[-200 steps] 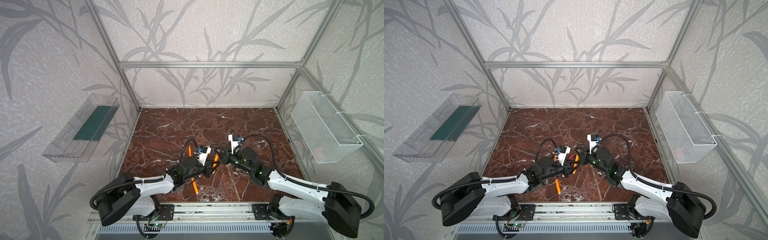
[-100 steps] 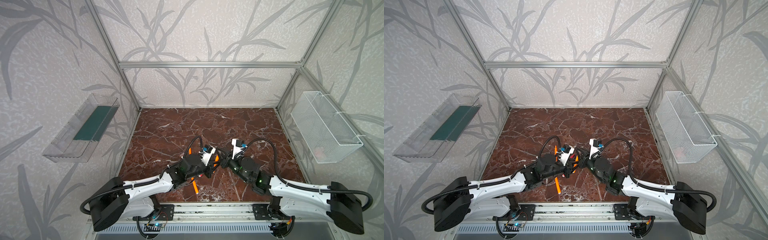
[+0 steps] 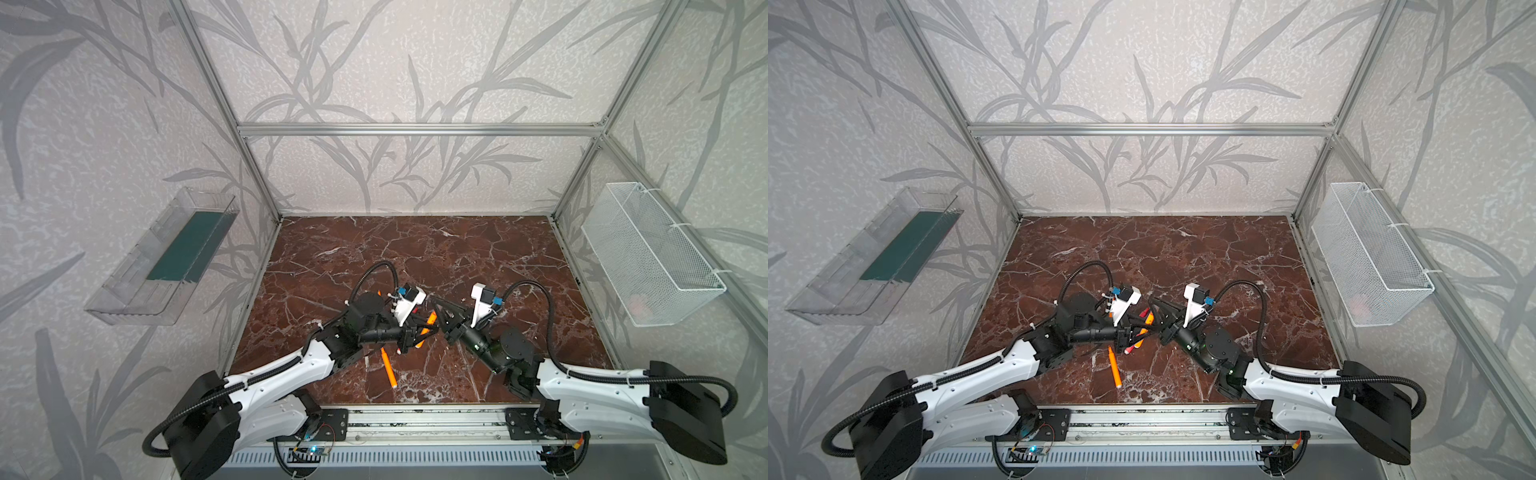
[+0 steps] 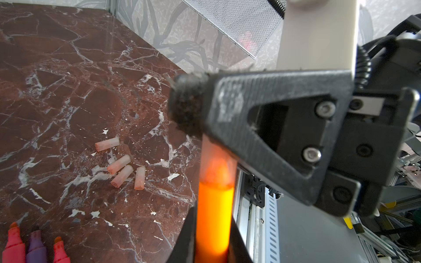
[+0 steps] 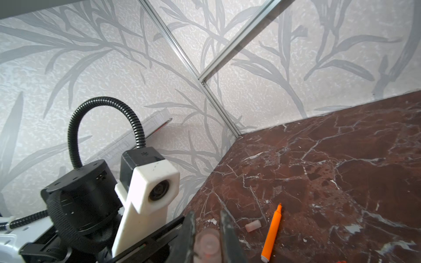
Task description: Insert the pens into the pen caps
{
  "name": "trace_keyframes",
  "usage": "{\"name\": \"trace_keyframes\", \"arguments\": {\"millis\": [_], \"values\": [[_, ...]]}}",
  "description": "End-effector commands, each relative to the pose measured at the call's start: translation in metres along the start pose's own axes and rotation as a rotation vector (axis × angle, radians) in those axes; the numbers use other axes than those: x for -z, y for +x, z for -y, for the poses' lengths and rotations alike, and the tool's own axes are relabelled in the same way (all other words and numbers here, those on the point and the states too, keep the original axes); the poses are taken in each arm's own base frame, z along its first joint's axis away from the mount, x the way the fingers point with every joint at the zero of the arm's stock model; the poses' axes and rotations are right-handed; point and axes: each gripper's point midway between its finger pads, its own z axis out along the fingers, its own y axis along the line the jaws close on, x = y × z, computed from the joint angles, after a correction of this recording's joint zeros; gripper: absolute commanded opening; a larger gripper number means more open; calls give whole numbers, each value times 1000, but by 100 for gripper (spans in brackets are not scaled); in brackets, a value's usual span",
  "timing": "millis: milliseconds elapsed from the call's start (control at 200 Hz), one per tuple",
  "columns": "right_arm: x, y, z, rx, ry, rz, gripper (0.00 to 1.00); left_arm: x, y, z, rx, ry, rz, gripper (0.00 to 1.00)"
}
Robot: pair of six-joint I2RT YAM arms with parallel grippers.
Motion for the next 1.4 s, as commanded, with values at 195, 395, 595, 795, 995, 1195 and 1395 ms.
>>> {"name": "trace_keyframes", "arguments": {"millis": [195,395,595,795,995,1195,1395], "values": [[21,101,-41,67,-42,-396,0,78,-97,-120,56,-690,450,0],[11,108,-35,51,38,-395,0,77,-92,-124,61,-717,432,0],[9,59,-17,194,170,-287,49,65,-62,-128,113,-686,330,0],[28,-5,18,288,310,-209,81,51,-2,-153,258,-715,197,0],[51,-46,81,325,520,-170,87,52,39,-186,338,-856,117,0],[78,-78,150,360,765,-110,89,36,49,-198,341,-945,-10,0],[116,-99,220,386,1039,-93,89,17,54,-206,309,-1004,-82,0]]}}
